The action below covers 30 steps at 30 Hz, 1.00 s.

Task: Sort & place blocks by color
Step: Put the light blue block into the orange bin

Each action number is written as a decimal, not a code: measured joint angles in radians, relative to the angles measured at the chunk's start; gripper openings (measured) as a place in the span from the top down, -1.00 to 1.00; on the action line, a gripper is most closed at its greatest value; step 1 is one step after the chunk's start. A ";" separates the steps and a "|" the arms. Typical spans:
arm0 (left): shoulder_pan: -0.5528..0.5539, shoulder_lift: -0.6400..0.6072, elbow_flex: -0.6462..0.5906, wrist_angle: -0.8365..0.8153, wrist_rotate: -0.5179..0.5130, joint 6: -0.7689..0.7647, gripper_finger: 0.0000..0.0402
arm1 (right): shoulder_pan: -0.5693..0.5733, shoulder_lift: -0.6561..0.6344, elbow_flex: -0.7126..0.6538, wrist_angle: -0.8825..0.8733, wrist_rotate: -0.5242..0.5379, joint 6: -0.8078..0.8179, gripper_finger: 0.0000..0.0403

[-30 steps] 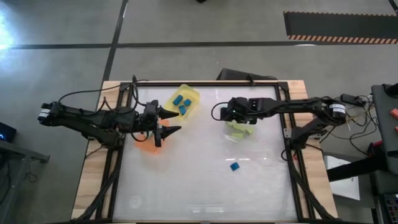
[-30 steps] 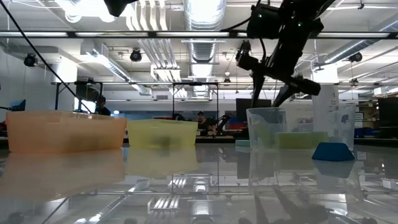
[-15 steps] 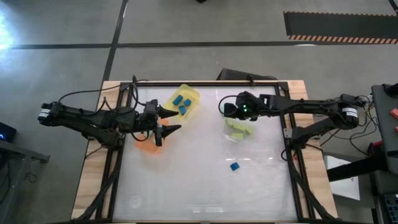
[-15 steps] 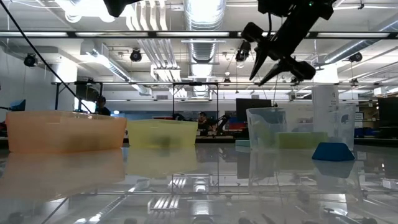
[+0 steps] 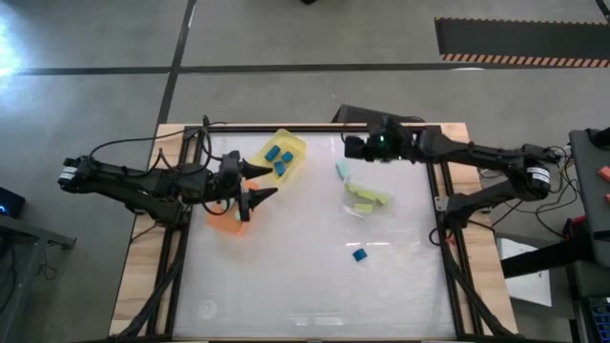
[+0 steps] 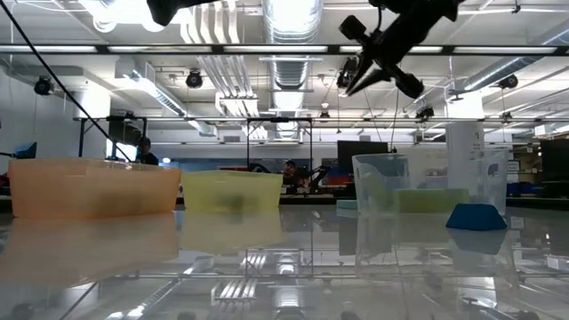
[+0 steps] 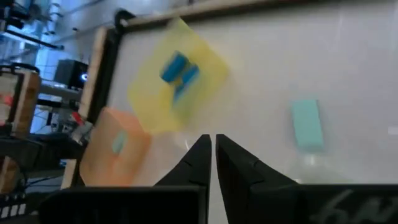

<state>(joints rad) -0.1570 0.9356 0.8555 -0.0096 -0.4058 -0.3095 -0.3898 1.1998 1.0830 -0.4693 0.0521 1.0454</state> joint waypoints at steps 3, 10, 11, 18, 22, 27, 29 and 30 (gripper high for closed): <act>0.000 0.000 0.000 0.000 -0.024 -0.014 -0.39 | -0.043 0.053 0.106 -0.044 -0.001 -0.099 0.95; 0.000 0.000 0.000 0.001 -0.049 -0.047 -0.39 | -0.124 0.266 0.405 -0.392 -0.010 -0.331 0.95; 0.000 0.000 0.000 0.001 -0.052 -0.051 -0.39 | -0.132 0.305 0.448 -0.441 -0.018 -0.360 0.95; 0.000 0.000 0.000 0.001 -0.064 -0.076 -0.39 | -0.165 0.556 0.685 -0.704 -0.033 -0.492 0.95; 0.000 0.000 0.000 0.001 -0.068 -0.079 -0.39 | -0.163 0.654 0.751 -0.756 -0.034 -0.523 0.91; 0.000 0.000 0.000 0.000 -0.075 -0.079 -0.39 | -0.163 0.737 0.789 -0.761 -0.034 -0.533 0.69; 0.000 0.000 0.000 0.000 -0.075 -0.079 -0.39 | -0.163 0.762 0.794 -0.760 -0.034 -0.534 0.55; 0.000 0.000 0.000 0.000 -0.075 -0.078 -0.39 | -0.163 0.775 0.794 -0.760 -0.034 -0.534 0.48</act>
<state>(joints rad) -0.1570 0.9356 0.8551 -0.0092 -0.4808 -0.3880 -0.5526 1.9749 1.8774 -1.2296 0.0185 0.5114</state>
